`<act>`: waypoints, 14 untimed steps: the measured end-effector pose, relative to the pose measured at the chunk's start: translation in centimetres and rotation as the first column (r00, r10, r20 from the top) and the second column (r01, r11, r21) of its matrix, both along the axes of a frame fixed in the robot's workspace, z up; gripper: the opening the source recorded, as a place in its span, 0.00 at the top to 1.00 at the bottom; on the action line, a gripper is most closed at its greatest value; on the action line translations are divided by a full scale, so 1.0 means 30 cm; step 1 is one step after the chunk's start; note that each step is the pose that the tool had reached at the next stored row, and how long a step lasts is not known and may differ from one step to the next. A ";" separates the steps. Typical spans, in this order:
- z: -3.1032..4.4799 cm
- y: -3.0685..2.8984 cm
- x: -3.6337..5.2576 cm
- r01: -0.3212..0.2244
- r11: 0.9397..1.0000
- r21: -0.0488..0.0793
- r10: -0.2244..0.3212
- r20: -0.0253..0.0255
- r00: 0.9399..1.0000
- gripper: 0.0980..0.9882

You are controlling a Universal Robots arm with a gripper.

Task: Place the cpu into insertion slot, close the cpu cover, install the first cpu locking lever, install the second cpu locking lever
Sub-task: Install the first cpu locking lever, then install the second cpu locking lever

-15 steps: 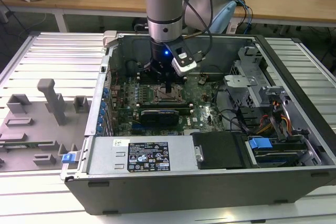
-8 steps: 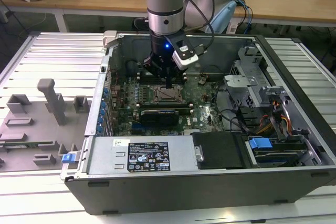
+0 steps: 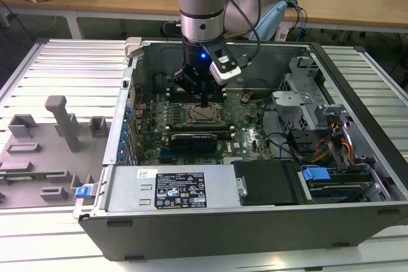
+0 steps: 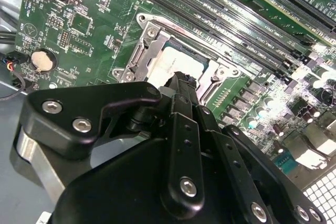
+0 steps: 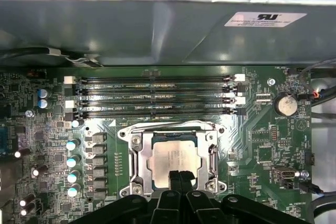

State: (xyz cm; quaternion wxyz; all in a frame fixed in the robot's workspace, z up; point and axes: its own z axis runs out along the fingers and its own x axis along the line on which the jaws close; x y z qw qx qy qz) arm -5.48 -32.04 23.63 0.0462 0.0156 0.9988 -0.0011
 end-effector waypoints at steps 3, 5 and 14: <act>0.000 0.000 0.000 0.000 1.000 0.000 0.000 -0.001 1.000 0.99; 0.000 0.000 0.000 0.000 1.000 0.000 0.000 -0.001 1.000 0.99; 0.017 0.000 0.000 0.000 1.000 0.000 0.000 -0.004 1.000 0.99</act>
